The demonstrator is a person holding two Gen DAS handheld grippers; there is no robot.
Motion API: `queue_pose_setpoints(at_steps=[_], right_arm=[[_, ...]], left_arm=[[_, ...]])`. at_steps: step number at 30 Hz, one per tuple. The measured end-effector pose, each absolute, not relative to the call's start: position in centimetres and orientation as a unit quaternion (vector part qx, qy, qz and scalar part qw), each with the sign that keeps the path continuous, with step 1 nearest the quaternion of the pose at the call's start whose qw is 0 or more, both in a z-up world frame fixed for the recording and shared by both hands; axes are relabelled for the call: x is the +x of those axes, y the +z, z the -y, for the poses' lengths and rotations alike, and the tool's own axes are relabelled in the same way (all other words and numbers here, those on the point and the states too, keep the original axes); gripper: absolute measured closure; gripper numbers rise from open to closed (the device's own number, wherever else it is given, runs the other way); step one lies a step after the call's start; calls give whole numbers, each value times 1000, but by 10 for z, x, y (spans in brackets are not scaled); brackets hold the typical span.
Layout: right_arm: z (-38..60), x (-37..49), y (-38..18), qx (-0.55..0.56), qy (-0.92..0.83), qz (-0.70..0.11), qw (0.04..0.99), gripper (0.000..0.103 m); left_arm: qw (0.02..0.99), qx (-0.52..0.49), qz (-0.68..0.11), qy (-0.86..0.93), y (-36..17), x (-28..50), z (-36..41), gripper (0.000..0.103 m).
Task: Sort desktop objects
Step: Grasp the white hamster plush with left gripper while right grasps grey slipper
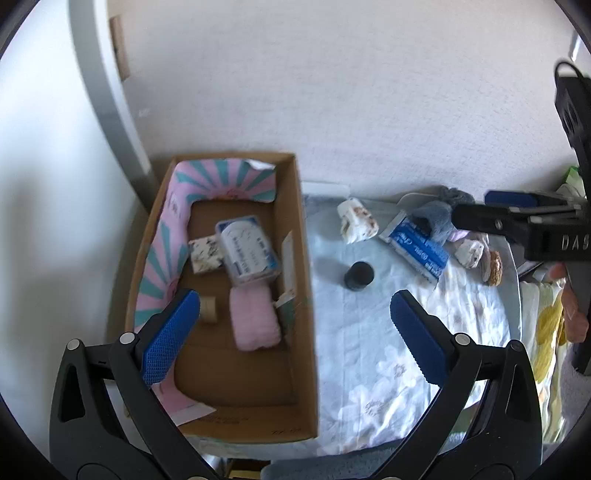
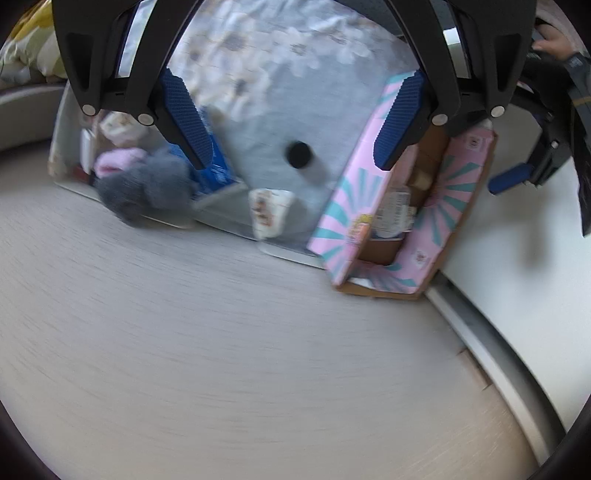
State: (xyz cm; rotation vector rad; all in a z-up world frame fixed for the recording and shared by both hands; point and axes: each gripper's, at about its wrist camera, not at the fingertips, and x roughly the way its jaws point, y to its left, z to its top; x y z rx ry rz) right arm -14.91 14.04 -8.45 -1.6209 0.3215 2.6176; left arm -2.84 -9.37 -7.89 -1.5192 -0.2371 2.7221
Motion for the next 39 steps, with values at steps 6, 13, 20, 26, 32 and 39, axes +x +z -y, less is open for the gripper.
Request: queue_pose_setpoints(at_steps=[6, 13, 20, 26, 32, 39], right_arm=[[-179, -111, -86, -503, 853, -128, 50, 16], [-223, -67, -90, -475, 860, -164, 89, 16], [-262, -27, -111, -460, 860, -186, 123, 16], [-285, -14, -137, -459, 854, -213, 121, 16], [-303, -68, -149, -443, 858, -249, 75, 16], [-310, -131, -190, -443, 856, -255, 81, 16]], left_arm=[[29, -481, 67, 874, -78, -39, 61, 0], [46, -471, 41, 880, -80, -43, 21, 0], [54, -474, 23, 878, -98, -52, -5, 0], [43, -487, 33, 872, -121, -77, -23, 0], [30, -508, 52, 859, -152, -133, -31, 3], [-16, -532, 73, 843, -195, -180, -26, 9]])
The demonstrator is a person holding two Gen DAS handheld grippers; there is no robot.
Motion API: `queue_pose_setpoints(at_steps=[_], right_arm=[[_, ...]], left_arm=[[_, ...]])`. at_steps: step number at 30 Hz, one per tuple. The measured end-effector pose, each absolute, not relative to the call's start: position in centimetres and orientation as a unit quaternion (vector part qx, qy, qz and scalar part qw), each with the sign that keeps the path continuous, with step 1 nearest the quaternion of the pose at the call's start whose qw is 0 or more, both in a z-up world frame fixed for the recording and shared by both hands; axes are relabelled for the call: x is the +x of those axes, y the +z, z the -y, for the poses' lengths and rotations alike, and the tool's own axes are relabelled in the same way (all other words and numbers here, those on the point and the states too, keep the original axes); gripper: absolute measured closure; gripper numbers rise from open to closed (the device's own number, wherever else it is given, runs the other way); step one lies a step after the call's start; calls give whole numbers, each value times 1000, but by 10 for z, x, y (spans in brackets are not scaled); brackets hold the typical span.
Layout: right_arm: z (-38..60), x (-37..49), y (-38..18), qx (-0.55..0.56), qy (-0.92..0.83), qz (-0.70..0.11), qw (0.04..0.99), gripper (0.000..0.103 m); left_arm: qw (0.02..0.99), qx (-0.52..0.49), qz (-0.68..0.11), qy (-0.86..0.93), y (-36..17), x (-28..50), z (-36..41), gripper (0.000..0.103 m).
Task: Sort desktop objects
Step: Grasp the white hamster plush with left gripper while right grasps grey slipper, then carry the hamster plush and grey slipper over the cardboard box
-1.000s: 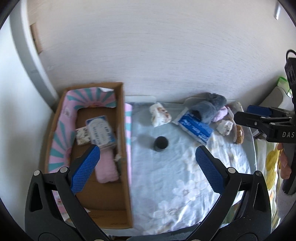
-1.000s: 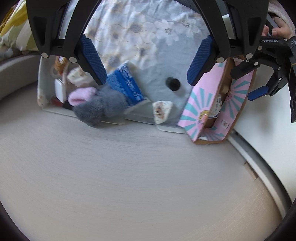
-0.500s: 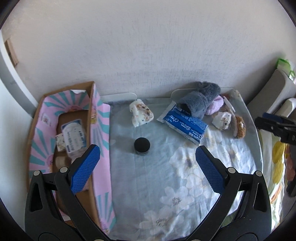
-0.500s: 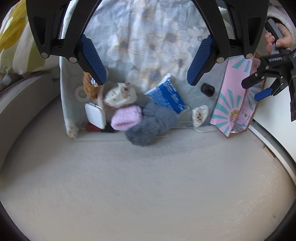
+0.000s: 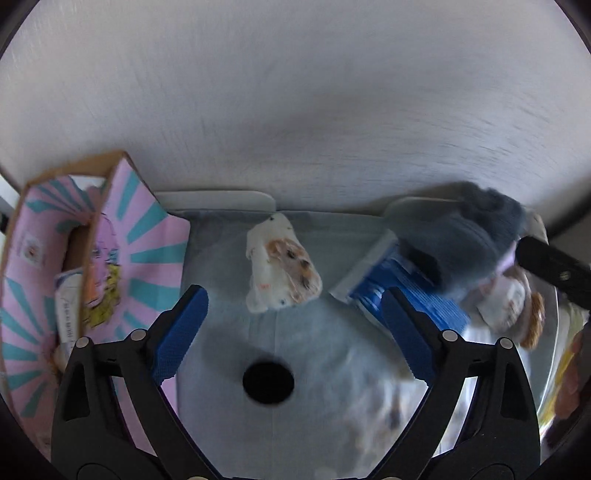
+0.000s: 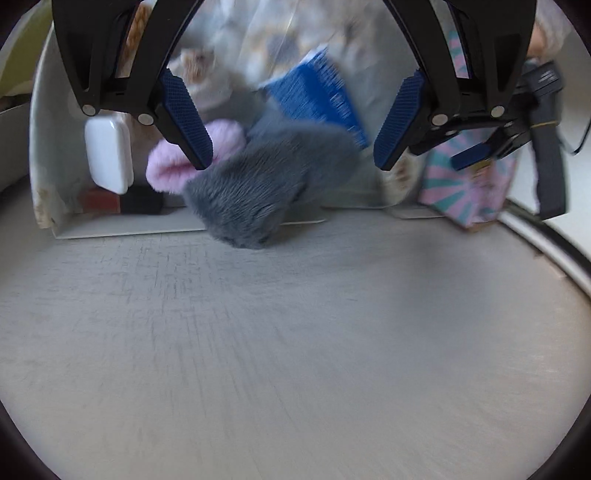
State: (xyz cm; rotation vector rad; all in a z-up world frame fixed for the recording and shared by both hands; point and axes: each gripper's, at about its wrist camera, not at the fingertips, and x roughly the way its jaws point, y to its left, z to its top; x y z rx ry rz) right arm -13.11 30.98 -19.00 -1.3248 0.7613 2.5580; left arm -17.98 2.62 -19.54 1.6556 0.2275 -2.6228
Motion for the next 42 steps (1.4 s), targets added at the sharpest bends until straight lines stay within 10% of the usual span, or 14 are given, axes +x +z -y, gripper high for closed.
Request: queue_pose_setpoints(at_steps=[4, 8, 11, 42], right_arm=[[-311, -145, -206, -440, 859, -246, 95, 37], [-310, -149, -207, -446, 863, -206, 115, 74], [-314, -145, -208, -445, 862, -218, 108, 83], [-293, -84, -89, -396, 888, -219, 87, 88]], left_arm=[[10, 531, -105, -841, -212, -193, -18, 17], [13, 554, -111, -825, -230, -202, -15, 59], [11, 558, -128, -820, -237, -203, -12, 67], [-42, 518, -49, -853, -96, -122, -34, 75]])
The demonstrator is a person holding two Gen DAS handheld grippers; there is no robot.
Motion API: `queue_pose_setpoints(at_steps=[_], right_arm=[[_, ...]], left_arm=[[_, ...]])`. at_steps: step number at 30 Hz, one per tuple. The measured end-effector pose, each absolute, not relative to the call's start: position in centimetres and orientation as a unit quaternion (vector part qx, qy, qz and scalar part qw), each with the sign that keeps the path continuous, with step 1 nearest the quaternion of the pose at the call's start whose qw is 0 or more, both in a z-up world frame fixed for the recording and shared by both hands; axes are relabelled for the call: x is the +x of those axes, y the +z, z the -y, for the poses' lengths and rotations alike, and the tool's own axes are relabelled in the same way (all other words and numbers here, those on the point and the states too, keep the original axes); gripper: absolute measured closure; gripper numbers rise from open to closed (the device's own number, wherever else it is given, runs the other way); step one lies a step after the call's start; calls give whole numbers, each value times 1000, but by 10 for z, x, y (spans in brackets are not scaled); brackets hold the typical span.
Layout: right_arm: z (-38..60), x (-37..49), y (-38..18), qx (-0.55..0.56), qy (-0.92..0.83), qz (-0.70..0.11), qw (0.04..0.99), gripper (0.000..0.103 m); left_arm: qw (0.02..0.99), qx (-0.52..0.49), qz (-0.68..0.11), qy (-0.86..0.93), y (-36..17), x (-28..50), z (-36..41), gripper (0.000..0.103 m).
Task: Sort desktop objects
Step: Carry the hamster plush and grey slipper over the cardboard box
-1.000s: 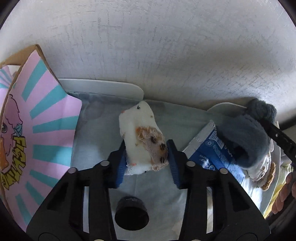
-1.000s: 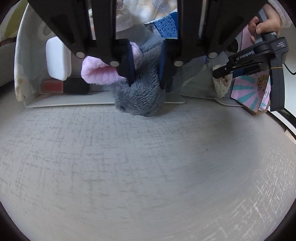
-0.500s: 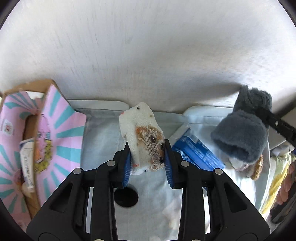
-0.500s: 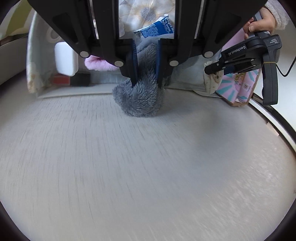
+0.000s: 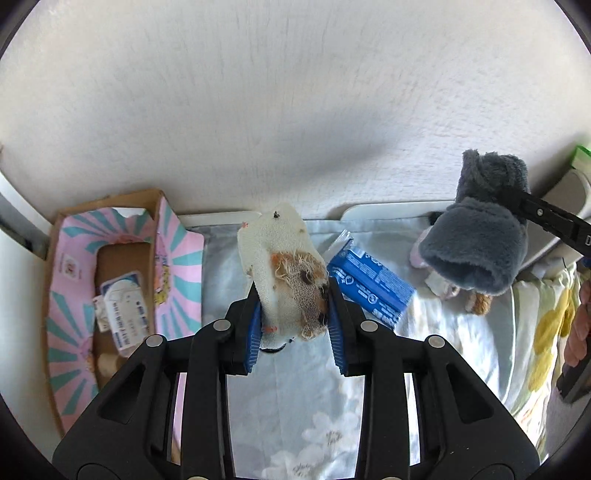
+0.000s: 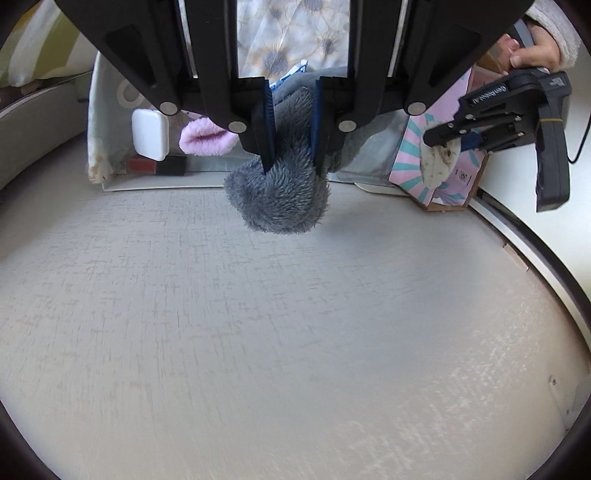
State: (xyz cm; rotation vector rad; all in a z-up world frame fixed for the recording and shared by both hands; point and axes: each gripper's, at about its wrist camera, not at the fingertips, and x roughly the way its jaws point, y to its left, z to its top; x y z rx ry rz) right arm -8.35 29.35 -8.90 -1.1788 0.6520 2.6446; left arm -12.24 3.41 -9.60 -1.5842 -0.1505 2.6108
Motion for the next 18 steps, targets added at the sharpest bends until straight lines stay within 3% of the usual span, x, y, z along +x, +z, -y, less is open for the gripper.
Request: queue_pose_setpoints(at_steps=[18], right_arm=[[-245, -98, -39, -414, 895, -152, 66, 88]], left_arm=[[45, -502, 66, 861, -45, -87, 8, 75]])
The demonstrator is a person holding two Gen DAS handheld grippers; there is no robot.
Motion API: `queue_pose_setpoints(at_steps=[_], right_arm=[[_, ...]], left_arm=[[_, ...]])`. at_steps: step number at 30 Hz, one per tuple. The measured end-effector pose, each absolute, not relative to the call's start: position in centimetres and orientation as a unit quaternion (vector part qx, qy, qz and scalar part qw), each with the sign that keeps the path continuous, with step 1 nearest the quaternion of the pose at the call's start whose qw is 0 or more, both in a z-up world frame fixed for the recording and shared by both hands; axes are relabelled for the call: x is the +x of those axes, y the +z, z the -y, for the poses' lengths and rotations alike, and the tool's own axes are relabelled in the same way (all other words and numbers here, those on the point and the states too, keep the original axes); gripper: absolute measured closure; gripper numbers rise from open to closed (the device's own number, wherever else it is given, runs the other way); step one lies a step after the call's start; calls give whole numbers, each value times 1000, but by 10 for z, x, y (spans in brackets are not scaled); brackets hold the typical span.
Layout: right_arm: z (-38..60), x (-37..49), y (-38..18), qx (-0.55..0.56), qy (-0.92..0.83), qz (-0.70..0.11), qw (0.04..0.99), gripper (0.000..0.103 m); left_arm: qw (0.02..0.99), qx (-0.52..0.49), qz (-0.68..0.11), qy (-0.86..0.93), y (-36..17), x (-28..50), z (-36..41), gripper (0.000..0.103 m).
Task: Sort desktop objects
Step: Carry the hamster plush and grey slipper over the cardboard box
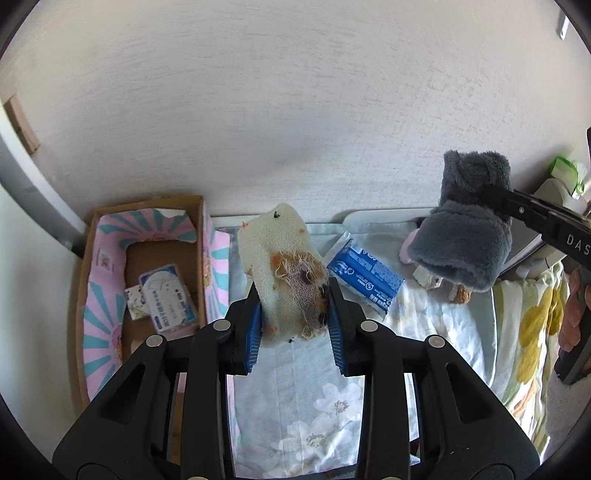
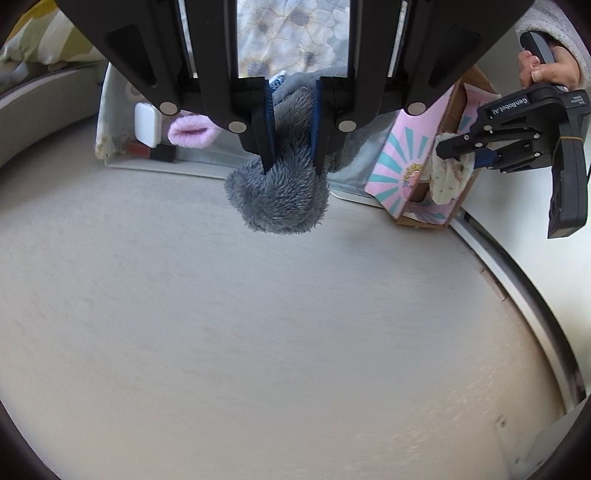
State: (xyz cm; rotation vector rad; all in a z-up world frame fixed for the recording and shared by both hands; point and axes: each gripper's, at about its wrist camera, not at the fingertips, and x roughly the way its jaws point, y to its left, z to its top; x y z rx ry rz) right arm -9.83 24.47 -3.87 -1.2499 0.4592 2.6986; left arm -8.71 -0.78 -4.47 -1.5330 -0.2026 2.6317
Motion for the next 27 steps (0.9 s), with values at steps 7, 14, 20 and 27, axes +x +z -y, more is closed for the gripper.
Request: queue_pose_setpoints(at_steps=[7, 14, 20, 27], right_arm=[[-213, -126, -27, -416, 900, -129, 31, 88], [-180, -161, -25, -422, 899, -115, -5, 88], [-139, -197, -29, -433, 894, -99, -52, 88], [-92, -237, -44, -459, 878, -92, -100, 88]], left_arm=[[17, -497, 77, 864, -44, -71, 38, 75], [-19, -496, 101, 862, -47, -49, 77, 75], [-51, -501, 127, 855, -61, -25, 116, 75], [-79, -507, 148, 845, -79, 0, 148, 75]])
